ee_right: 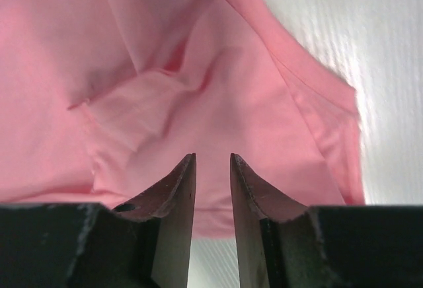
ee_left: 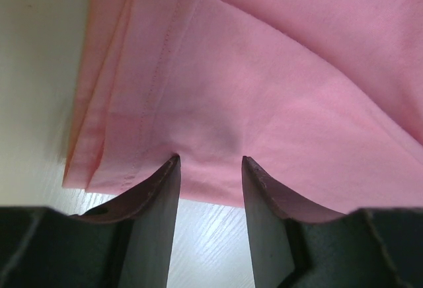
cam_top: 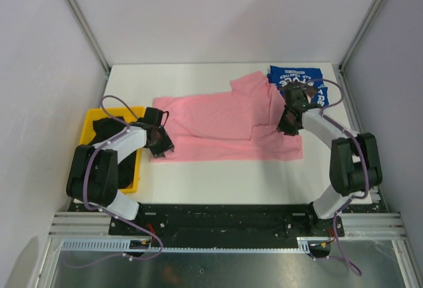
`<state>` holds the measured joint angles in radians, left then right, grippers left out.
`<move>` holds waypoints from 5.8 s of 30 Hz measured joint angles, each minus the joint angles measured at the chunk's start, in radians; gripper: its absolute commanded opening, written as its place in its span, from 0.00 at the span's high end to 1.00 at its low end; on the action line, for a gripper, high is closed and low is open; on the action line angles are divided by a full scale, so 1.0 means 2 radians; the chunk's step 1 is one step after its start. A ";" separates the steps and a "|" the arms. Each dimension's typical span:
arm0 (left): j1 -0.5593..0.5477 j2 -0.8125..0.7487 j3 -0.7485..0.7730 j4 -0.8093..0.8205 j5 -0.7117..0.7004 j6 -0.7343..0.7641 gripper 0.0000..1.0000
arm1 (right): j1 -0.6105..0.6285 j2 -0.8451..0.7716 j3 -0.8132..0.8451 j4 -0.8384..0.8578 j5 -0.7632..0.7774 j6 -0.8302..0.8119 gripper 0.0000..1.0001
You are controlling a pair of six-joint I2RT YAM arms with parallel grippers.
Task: Fold and stack the t-shirts
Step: Fold the flattened tshirt in 1/3 of the way, then grap the side of the flattened tshirt furthest away from the robot with both arms
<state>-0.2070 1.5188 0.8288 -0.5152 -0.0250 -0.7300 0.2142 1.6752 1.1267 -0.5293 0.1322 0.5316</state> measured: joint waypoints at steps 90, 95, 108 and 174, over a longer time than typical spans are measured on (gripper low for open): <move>-0.031 -0.127 -0.065 -0.050 -0.076 -0.011 0.49 | -0.113 0.011 -0.100 0.165 -0.080 0.063 0.66; -0.035 -0.113 -0.065 -0.043 -0.074 -0.009 0.50 | -0.133 0.004 -0.100 0.147 -0.072 0.051 0.65; -0.046 -0.090 -0.088 -0.011 -0.091 -0.041 0.51 | -0.128 -0.091 -0.083 0.052 -0.085 0.034 0.60; 0.019 0.261 0.395 -0.107 -0.174 0.012 0.53 | -0.053 0.024 0.044 0.084 -0.125 0.046 0.60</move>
<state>-0.1699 2.0399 1.6192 -0.7300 -0.3721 -0.7067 0.1074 1.7233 1.2152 -0.3603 -0.1181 0.6231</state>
